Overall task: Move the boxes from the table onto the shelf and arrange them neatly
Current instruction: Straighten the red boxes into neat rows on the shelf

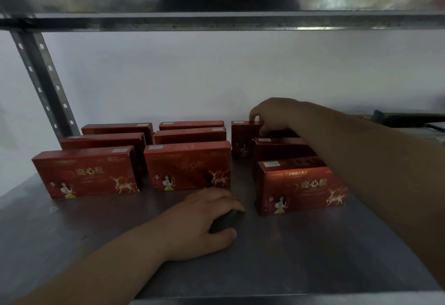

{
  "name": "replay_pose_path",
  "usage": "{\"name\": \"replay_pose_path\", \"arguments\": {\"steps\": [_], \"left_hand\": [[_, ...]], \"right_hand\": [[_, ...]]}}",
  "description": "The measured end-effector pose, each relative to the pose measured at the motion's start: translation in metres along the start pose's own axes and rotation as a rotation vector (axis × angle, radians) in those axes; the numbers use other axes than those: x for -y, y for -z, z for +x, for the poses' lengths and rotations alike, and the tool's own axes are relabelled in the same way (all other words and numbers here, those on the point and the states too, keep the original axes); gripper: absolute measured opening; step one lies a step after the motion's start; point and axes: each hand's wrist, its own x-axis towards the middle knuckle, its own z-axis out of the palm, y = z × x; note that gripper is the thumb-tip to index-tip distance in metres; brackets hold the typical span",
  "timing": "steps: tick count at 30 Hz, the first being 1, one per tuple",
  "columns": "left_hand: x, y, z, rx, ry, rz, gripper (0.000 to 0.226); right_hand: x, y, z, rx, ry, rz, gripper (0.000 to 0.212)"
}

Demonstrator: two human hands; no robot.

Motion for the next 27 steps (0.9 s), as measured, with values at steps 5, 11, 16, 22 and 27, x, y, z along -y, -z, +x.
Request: {"name": "replay_pose_path", "arguments": {"steps": [5,11,16,22,27], "left_hand": [[0.001,0.0,0.001,0.006,0.005,-0.012,0.047],[-0.001,0.002,0.0,0.012,0.006,-0.009,0.047],[-0.002,0.002,0.0,0.015,0.012,-0.005,0.048],[-0.002,0.002,0.0,0.008,0.019,0.001,0.047],[-0.003,0.002,0.0,0.004,0.02,-0.003,0.047]], "right_hand": [[0.0,-0.004,0.005,-0.023,0.003,0.0,0.049],[-0.003,-0.004,0.005,-0.028,0.019,-0.028,0.049],[-0.006,-0.004,0.003,-0.022,0.022,-0.006,0.049],[-0.008,-0.005,0.004,-0.018,0.031,-0.008,0.049],[-0.004,0.003,-0.007,-0.033,0.026,0.023,0.055]]}}
